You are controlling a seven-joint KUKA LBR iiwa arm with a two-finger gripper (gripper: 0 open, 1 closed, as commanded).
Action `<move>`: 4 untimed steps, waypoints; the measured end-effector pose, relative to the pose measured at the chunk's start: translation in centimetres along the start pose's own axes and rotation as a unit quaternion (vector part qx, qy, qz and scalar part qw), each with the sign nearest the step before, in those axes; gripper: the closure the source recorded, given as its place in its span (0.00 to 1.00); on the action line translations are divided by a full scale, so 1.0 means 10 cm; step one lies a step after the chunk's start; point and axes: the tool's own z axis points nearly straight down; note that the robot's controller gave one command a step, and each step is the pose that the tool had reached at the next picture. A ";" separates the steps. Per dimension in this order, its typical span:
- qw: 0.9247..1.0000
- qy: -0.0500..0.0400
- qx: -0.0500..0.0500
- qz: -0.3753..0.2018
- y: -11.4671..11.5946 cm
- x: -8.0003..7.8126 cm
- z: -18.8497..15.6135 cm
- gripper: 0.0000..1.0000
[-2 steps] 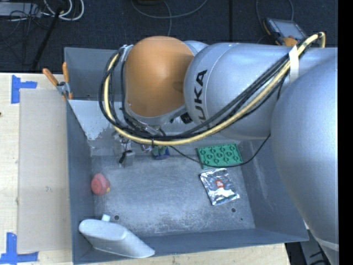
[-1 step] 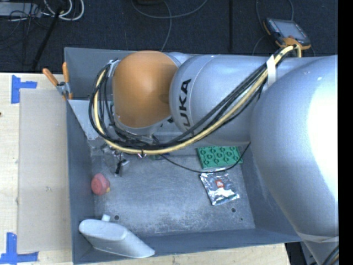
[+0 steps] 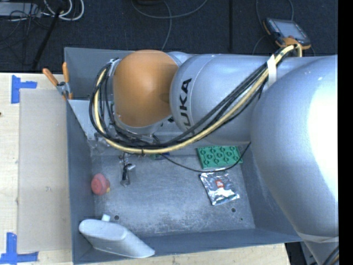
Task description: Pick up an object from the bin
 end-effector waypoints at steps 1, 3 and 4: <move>0.990 0.003 -0.001 -0.142 0.18 0.20 0.81 0.00; 0.990 0.001 0.000 -0.139 0.17 0.19 0.78 0.00; 0.974 0.002 0.000 -0.225 0.38 0.55 0.79 0.00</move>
Offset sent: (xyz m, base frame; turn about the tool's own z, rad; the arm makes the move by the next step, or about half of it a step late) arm -0.0252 0.0059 -0.0775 -0.2868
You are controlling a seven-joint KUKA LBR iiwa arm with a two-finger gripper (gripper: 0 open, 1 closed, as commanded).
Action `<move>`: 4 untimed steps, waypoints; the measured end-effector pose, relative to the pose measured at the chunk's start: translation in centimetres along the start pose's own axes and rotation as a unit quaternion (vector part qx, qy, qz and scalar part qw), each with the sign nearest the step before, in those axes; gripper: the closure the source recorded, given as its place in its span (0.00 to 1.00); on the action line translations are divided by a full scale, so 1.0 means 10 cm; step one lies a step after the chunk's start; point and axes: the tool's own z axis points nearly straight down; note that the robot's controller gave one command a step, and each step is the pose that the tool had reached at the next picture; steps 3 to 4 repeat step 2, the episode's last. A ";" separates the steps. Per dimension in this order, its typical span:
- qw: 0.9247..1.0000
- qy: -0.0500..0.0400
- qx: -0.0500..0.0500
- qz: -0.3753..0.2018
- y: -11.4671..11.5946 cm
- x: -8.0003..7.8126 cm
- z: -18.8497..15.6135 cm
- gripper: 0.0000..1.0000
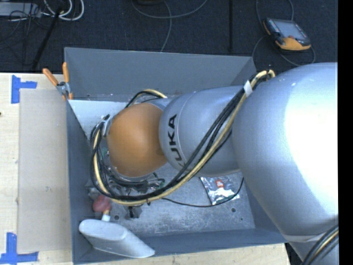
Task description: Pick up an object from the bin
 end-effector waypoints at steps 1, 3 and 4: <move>1.000 -0.001 0.001 0.002 -0.01 0.00 0.00 1.00; 1.000 -0.005 0.003 0.018 0.15 0.13 -1.75 1.00; 1.000 -0.005 0.003 0.018 0.15 0.13 -1.75 1.00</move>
Offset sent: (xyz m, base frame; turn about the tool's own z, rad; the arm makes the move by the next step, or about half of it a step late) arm 0.0000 0.0000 0.0000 0.0000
